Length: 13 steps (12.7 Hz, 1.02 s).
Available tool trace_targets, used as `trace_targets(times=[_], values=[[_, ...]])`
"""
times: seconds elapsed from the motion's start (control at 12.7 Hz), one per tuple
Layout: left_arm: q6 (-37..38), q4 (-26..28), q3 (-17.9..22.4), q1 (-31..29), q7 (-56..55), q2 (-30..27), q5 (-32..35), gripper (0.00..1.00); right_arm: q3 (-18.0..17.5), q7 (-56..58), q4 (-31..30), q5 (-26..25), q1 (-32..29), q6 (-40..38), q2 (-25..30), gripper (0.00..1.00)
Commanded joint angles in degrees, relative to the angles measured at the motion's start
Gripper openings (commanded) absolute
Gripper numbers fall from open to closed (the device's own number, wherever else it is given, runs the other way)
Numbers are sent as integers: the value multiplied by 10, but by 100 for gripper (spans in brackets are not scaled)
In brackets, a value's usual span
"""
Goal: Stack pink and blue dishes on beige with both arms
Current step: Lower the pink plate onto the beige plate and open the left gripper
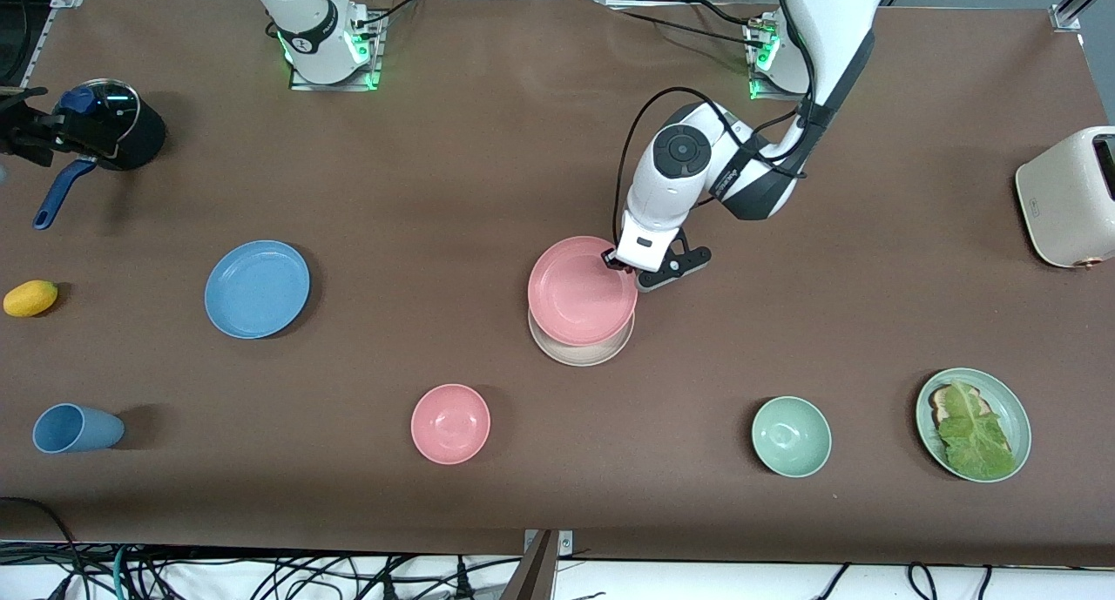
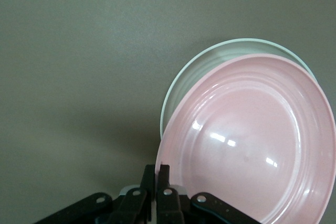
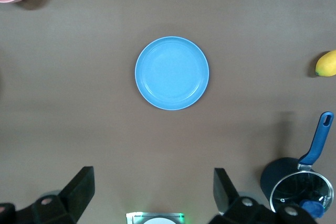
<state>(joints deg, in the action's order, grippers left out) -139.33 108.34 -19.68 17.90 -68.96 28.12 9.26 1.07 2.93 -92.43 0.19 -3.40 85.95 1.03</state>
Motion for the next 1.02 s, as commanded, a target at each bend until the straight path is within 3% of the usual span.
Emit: trace_targets(times=[0.0, 0.79, 0.94], values=[[-9, -15, 7, 12, -24, 18, 22, 0, -1, -5, 14, 3, 0, -12, -3, 100], [-28, -18, 13, 13, -33, 44, 59, 1, 1, -4, 13, 3, 0, -13, -3, 100], [-28, -23, 13, 13, -33, 46, 59, 12, 1, -4, 13, 3, 0, -13, -4, 100]])
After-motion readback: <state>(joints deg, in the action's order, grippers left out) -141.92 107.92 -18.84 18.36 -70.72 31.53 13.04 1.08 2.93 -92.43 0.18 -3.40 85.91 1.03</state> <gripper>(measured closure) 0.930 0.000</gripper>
